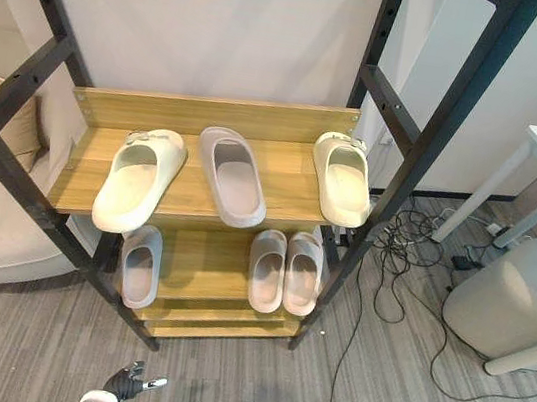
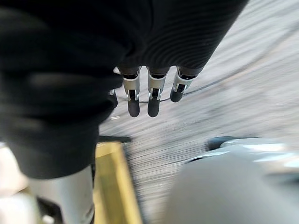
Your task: Organize the slippers on the shoe rack
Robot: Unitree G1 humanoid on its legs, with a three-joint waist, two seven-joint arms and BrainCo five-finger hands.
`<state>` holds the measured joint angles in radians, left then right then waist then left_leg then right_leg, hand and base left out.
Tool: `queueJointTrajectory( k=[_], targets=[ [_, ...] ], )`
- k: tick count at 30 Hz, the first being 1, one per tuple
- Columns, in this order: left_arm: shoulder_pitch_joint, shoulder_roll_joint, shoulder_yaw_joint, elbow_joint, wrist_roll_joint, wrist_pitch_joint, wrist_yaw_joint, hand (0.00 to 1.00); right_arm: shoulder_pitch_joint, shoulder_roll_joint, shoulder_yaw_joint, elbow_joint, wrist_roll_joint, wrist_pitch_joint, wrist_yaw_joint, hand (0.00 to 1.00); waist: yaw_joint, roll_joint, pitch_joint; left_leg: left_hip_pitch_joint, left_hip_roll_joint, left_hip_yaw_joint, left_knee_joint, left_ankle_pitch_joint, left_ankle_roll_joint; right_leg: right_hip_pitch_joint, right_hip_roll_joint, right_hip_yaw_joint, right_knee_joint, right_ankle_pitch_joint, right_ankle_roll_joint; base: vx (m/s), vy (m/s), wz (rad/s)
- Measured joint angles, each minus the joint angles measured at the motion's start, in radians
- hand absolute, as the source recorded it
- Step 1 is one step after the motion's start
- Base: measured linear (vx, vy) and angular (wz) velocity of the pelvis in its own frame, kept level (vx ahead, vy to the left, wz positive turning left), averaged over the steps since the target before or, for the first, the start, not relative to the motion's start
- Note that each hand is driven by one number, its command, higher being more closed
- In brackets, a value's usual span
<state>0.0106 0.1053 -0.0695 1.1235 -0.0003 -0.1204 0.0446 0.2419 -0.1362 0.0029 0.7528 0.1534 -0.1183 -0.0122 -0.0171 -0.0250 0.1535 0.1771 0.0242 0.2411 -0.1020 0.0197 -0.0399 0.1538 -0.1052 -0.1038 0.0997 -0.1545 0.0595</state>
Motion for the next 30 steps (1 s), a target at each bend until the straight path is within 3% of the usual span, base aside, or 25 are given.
queueJointTrajectory(
  k=[3,7,16,19,24,30],
  targets=[
    [0.002,0.0,-0.021,-0.006,0.0,0.0,0.004,0.0,0.076,0.0,-0.004,-0.287,-0.005,-0.015,0.001,0.0,-0.007,0.003,-0.003,-0.015,0.001,0.012,0.0,-0.001,-0.002,-0.02,0.001,0.013,-0.001,0.015,0.003,-0.09,0.002,-0.13],
    [0.008,0.002,-0.032,-0.014,0.002,0.0,0.013,0.0,0.122,0.01,-0.063,-0.537,-0.043,-0.037,0.003,0.0,-0.015,0.004,-0.008,-0.02,0.0,0.02,0.0,-0.001,-0.003,-0.029,0.001,0.025,-0.003,0.022,0.008,-0.03,0.003,-0.06],
    [0.018,-0.002,-0.048,-0.01,0.029,-0.002,0.004,0.0,0.079,0.003,-0.157,-0.859,-0.116,-0.07,-0.029,0.0,-0.031,0.025,-0.032,-0.022,0.002,0.022,0.001,0.001,0.001,-0.024,0.01,0.03,-0.021,0.031,0.008,0.01,-0.01,-0.02],
    [0.018,-0.002,-0.049,-0.01,0.039,-0.002,-0.009,0.0,0.0,-0.028,-0.156,-0.908,-0.116,-0.101,-0.038,0.0,-0.029,0.02,-0.039,-0.02,0.002,0.012,0.001,0.001,0.001,-0.01,0.014,0.021,-0.033,0.032,0.007,0.01,-0.035,0.08],
    [0.017,-0.002,-0.066,-0.012,0.038,-0.003,-0.009,0.0,-0.141,-0.116,-0.134,-0.914,-0.114,-0.108,-0.058,0.0,-0.015,0.021,-0.042,-0.021,0.003,-0.006,0.001,0.002,0.001,-0.002,0.014,0.005,-0.035,0.031,0.007,-0.02,-0.029,0.09],
    [0.015,-0.003,-0.069,-0.022,0.037,-0.004,-0.01,0.0,-0.223,-0.135,-0.091,-0.906,-0.112,-0.114,-0.068,0.0,-0.003,0.018,-0.041,-0.034,-0.003,-0.049,0.0,0.013,0.006,0.007,0.01,-0.035,-0.038,0.03,0.007,-0.02,-0.029,0.2]
  ],
)
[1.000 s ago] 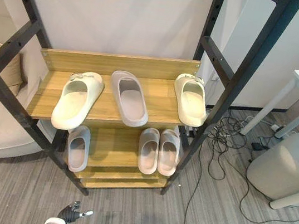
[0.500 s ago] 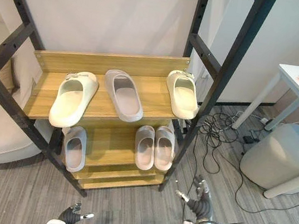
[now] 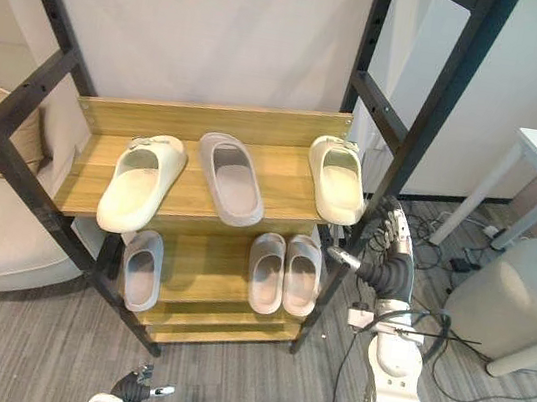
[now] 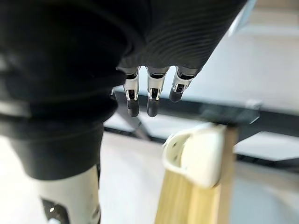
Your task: Organize the slippers on the shoe rack
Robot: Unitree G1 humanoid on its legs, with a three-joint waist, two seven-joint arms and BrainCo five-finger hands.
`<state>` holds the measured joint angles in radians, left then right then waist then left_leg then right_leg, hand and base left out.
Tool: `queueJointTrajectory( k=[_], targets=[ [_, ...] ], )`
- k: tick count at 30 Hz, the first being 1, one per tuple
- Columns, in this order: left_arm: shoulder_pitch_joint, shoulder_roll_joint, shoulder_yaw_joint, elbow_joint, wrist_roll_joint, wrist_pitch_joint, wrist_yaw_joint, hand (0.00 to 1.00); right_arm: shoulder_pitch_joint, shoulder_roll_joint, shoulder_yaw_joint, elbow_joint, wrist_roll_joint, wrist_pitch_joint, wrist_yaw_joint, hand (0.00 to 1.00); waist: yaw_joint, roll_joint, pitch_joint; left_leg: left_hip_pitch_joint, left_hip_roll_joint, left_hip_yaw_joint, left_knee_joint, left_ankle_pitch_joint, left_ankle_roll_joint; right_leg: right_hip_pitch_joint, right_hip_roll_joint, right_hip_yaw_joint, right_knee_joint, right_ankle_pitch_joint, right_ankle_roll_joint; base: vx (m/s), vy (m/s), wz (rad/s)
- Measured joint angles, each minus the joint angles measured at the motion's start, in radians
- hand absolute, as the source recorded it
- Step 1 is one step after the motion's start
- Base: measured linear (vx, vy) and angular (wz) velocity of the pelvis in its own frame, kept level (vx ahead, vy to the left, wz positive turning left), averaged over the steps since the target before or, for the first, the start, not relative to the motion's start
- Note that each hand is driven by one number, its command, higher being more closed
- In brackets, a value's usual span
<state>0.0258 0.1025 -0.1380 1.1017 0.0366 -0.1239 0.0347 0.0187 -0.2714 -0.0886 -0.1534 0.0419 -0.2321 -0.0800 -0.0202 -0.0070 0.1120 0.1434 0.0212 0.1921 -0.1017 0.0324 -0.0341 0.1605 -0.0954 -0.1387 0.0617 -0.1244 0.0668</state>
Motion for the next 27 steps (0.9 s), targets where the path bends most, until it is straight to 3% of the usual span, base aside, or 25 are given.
queueJointTrajectory(
  k=[7,21,27],
  targets=[
    [0.0,0.001,0.001,-0.011,0.0,0.0,0.0,0.0,-0.064,-0.009,0.026,0.05,-0.001,0.0,0.001,0.0,0.011,-0.007,0.004,-0.001,-0.003,-0.023,-0.001,0.008,0.001,0.014,-0.001,-0.02,-0.006,0.0,0.0,-0.03,-0.023,0.1],
    [0.0,0.01,-0.001,-0.029,-0.001,-0.002,-0.002,0.0,-0.428,-0.154,0.13,0.403,0.046,0.027,-0.006,0.0,0.024,-0.02,0.012,-0.046,-0.015,-0.042,-0.001,0.012,0.006,-0.017,-0.008,-0.029,-0.017,0.002,-0.001,-0.01,-0.009,0.04],
    [0.0,0.011,-0.001,-0.031,-0.003,-0.004,-0.002,0.0,-0.553,-0.164,0.151,0.532,0.046,0.043,-0.006,0.0,0.026,-0.021,0.013,-0.055,-0.014,-0.049,-0.002,0.013,0.005,-0.018,-0.007,-0.037,-0.018,0.003,-0.003,0.0,-0.015,0.03]
  ],
)
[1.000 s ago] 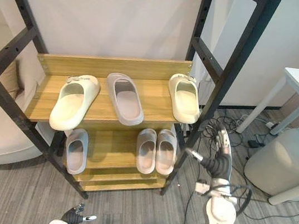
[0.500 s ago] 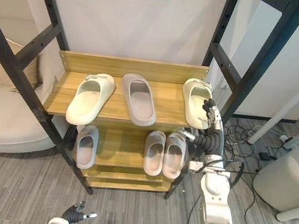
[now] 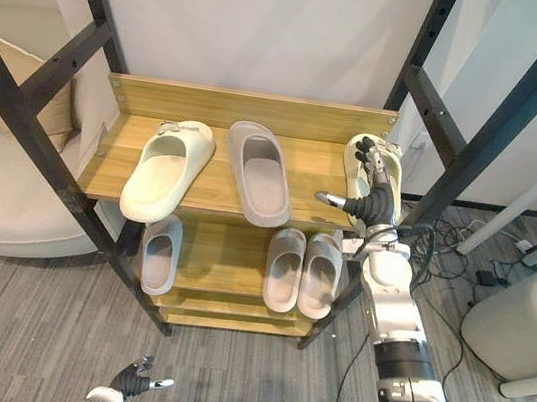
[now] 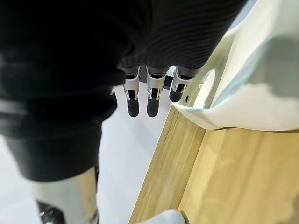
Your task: Organize the slippers on the shoe rack
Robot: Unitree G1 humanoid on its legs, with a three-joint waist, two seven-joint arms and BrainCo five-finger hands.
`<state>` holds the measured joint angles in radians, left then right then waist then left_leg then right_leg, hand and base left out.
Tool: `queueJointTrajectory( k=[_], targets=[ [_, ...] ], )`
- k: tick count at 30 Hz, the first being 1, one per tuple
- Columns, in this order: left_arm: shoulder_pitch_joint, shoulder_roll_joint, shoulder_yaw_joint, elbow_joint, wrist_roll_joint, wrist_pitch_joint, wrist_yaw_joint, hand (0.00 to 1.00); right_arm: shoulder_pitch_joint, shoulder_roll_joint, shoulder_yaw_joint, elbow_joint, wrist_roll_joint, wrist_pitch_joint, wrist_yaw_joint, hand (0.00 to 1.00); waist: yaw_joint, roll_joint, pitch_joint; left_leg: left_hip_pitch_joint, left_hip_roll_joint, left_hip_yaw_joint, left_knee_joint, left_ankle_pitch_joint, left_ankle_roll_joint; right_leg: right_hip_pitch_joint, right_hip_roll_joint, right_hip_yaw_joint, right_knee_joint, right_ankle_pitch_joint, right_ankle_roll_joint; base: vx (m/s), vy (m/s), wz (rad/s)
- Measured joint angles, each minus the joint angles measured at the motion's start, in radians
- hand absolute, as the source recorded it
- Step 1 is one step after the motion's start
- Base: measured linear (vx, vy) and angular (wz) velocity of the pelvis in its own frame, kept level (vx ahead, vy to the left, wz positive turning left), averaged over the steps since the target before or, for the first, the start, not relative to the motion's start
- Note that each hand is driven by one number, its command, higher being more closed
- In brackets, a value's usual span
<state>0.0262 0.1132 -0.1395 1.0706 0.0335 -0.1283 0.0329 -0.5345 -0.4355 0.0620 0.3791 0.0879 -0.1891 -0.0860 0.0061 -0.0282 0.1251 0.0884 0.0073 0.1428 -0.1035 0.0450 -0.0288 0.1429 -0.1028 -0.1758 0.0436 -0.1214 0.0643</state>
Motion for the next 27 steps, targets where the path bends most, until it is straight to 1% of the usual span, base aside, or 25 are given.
queueJointTrajectory(
  k=[3,7,14,17,20,21,27],
  targets=[
    [0.0,0.002,0.0,0.0,-0.003,-0.011,0.0,0.0,-0.053,-0.005,0.026,0.047,0.0,0.005,-0.002,0.0,0.001,-0.002,0.006,-0.001,-0.001,-0.001,-0.001,0.001,0.0,-0.001,-0.001,-0.001,0.002,0.0,0.0,-0.04,-0.007,0.02],
    [-0.001,0.009,0.001,-0.008,-0.028,-0.016,0.0,0.0,-0.139,-0.007,0.039,0.099,0.0,0.01,-0.004,0.0,0.001,-0.003,0.031,-0.008,-0.002,-0.016,-0.007,0.007,-0.001,-0.006,-0.001,-0.014,0.002,0.0,0.0,-0.06,-0.012,0.09],
    [-0.003,0.011,0.002,-0.026,-0.037,-0.018,0.001,0.0,-0.253,-0.008,0.069,0.164,-0.001,0.016,-0.005,0.0,0.013,-0.005,0.05,-0.021,-0.003,-0.026,-0.006,0.012,0.0,-0.004,-0.002,-0.03,-0.001,0.0,-0.001,0.0,-0.01,0.06],
    [-0.003,0.011,0.001,-0.04,-0.037,-0.019,0.002,0.0,-0.301,-0.008,0.072,0.214,-0.001,0.023,-0.004,0.0,0.028,-0.006,0.056,-0.026,-0.003,-0.03,-0.007,0.012,0.0,-0.006,-0.002,-0.034,-0.003,0.0,-0.001,-0.01,-0.011,0.05],
    [-0.004,0.012,0.001,-0.041,-0.04,-0.02,0.002,0.0,-0.334,-0.007,0.092,0.254,-0.001,0.031,-0.004,0.0,0.031,-0.005,0.057,-0.035,-0.004,-0.035,-0.007,0.014,-0.002,-0.013,-0.002,-0.039,-0.002,0.0,-0.001,-0.02,-0.005,0.05],
    [-0.006,0.013,0.001,-0.042,-0.047,-0.021,0.003,0.0,-0.358,-0.007,0.107,0.276,-0.002,0.034,-0.003,0.0,0.032,-0.005,0.064,-0.037,-0.004,-0.038,-0.007,0.016,-0.002,-0.015,-0.002,-0.04,-0.002,0.001,-0.001,-0.03,-0.006,0.06],
    [-0.018,0.02,0.001,-0.061,-0.068,-0.023,0.004,0.0,-0.439,-0.002,0.108,0.361,-0.007,0.043,-0.003,0.0,0.047,-0.011,0.106,-0.046,-0.003,-0.044,-0.007,0.023,-0.003,-0.02,-0.002,-0.05,0.001,0.003,-0.003,-0.04,-0.005,0.05]
  ],
)
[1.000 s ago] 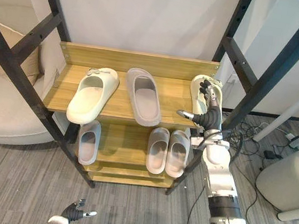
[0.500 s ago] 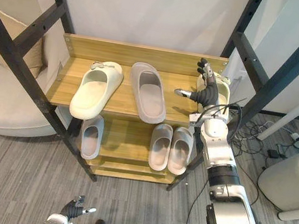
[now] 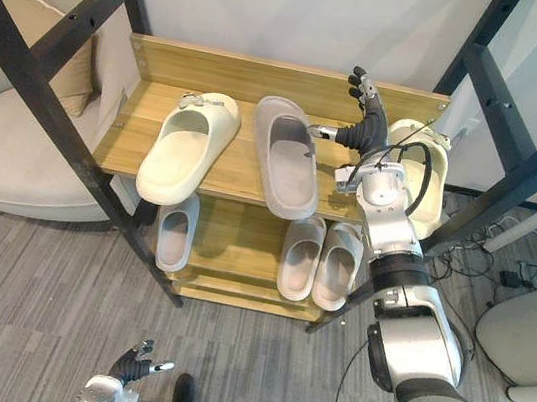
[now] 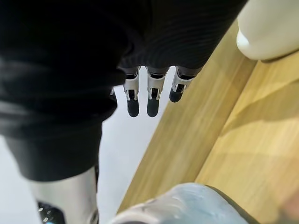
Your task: Organize the slippers on the shoe rack
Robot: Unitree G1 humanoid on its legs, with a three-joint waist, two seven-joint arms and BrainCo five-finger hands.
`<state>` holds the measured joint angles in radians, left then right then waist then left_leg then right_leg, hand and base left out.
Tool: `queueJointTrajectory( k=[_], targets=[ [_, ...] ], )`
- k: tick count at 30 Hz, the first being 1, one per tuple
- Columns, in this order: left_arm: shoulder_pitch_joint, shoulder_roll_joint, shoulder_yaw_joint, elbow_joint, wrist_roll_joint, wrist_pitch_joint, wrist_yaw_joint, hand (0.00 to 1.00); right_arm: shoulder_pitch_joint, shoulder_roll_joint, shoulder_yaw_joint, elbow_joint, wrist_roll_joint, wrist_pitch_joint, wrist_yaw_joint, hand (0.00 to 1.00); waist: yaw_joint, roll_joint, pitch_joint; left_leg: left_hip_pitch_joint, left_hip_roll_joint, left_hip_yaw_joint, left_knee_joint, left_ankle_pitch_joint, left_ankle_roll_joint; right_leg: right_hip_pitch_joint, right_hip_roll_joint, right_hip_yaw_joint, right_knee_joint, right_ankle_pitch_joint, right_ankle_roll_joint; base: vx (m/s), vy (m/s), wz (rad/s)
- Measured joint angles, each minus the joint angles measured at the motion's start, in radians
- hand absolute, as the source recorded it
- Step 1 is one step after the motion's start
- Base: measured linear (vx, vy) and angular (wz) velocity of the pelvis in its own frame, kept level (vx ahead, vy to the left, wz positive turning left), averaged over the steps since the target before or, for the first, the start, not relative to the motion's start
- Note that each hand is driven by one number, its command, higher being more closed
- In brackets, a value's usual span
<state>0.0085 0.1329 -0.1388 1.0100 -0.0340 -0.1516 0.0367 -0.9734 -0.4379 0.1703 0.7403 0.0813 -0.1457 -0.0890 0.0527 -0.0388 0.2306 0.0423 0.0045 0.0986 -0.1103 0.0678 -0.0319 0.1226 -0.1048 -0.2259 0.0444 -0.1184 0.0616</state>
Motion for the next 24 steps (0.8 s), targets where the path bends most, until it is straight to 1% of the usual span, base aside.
queueJointTrajectory(
  k=[3,5,6,8,11,12,14,17,19,20,24],
  targets=[
    [-0.009,0.002,0.0,0.0,-0.012,-0.002,0.001,0.0,-0.028,0.005,0.009,0.04,-0.004,0.009,0.0,0.0,0.009,-0.003,0.014,-0.012,0.0,-0.002,0.0,0.003,-0.001,-0.01,-0.001,-0.007,0.001,0.001,0.0,-0.01,-0.002,0.04],
    [-0.015,0.004,-0.001,0.0,-0.017,-0.006,0.001,0.0,-0.057,0.009,0.043,0.066,-0.009,0.015,0.002,0.0,0.01,-0.003,0.027,-0.018,0.0,-0.001,0.0,0.004,-0.002,-0.016,-0.001,-0.008,0.001,0.002,0.001,0.0,0.0,0.0],
    [-0.016,0.004,-0.001,0.0,-0.021,-0.01,0.002,0.0,-0.063,0.012,0.044,0.068,-0.033,0.02,0.003,0.0,0.011,-0.003,0.029,-0.027,0.002,-0.002,0.0,0.006,-0.003,-0.024,-0.001,-0.01,0.001,0.004,0.001,0.0,0.0,0.0],
    [-0.019,0.006,-0.001,-0.002,-0.036,-0.011,0.003,0.0,-0.087,0.022,0.044,0.088,-0.043,0.02,0.004,0.0,0.011,-0.004,0.042,-0.027,0.003,-0.001,0.001,0.007,-0.003,-0.024,-0.001,-0.012,0.001,0.007,0.001,0.0,0.0,0.0],
    [-0.032,0.011,-0.017,0.002,-0.047,-0.01,0.007,0.0,-0.143,0.019,0.071,0.114,-0.061,0.022,0.006,0.0,0.012,-0.004,0.048,-0.055,0.017,0.0,0.006,0.017,-0.004,-0.054,0.007,-0.006,0.001,0.027,-0.006,-0.03,-0.005,-0.04],
    [-0.038,0.011,-0.018,0.002,-0.048,-0.01,0.007,0.0,-0.159,0.018,0.077,0.117,-0.082,0.022,0.006,1.0,0.012,-0.002,0.051,-0.066,0.024,-0.001,0.007,0.022,-0.005,-0.062,0.014,-0.004,-0.005,0.041,-0.012,-0.05,0.005,-0.01],
    [-0.041,0.011,-0.018,0.002,-0.049,-0.01,0.007,0.0,-0.18,0.018,0.085,0.14,-0.086,0.022,0.006,1.0,0.016,-0.002,0.051,-0.077,0.03,-0.003,0.007,0.028,-0.004,-0.07,0.018,-0.004,-0.007,0.049,-0.016,-0.06,0.005,0.03],
    [-0.054,0.011,-0.028,0.004,-0.059,-0.009,0.009,0.0,-0.194,0.012,0.11,0.153,-0.125,0.039,0.004,1.0,0.034,-0.002,0.053,-0.082,0.035,-0.01,0.006,0.035,-0.005,-0.073,0.025,-0.003,-0.007,0.05,-0.019,-0.09,-0.008,0.03],
    [-0.068,0.01,-0.037,0.006,-0.069,-0.009,0.011,0.0,-0.217,0.007,0.113,0.156,-0.126,0.041,-0.004,1.0,0.041,-0.003,0.055,-0.112,0.039,-0.026,0.006,0.046,-0.003,-0.095,0.031,-0.006,-0.01,0.049,-0.02,-0.14,-0.019,0.14],
    [-0.076,0.01,-0.037,0.006,-0.07,-0.009,0.015,0.0,-0.232,0.002,0.112,0.157,-0.126,0.041,-0.008,1.0,0.044,-0.002,0.069,-0.115,0.042,-0.028,0.006,0.052,-0.003,-0.095,0.034,-0.008,-0.011,0.051,-0.023,-0.12,-0.015,0.11],
    [-0.077,0.013,-0.036,0.006,-0.077,-0.01,0.023,0.0,-0.237,0.004,0.113,0.157,-0.125,0.041,-0.01,1.0,0.055,-0.002,0.075,-0.114,0.049,-0.029,0.005,0.06,-0.004,-0.093,0.041,-0.01,-0.011,0.054,-0.027,-0.08,-0.007,0.03]
  ],
)
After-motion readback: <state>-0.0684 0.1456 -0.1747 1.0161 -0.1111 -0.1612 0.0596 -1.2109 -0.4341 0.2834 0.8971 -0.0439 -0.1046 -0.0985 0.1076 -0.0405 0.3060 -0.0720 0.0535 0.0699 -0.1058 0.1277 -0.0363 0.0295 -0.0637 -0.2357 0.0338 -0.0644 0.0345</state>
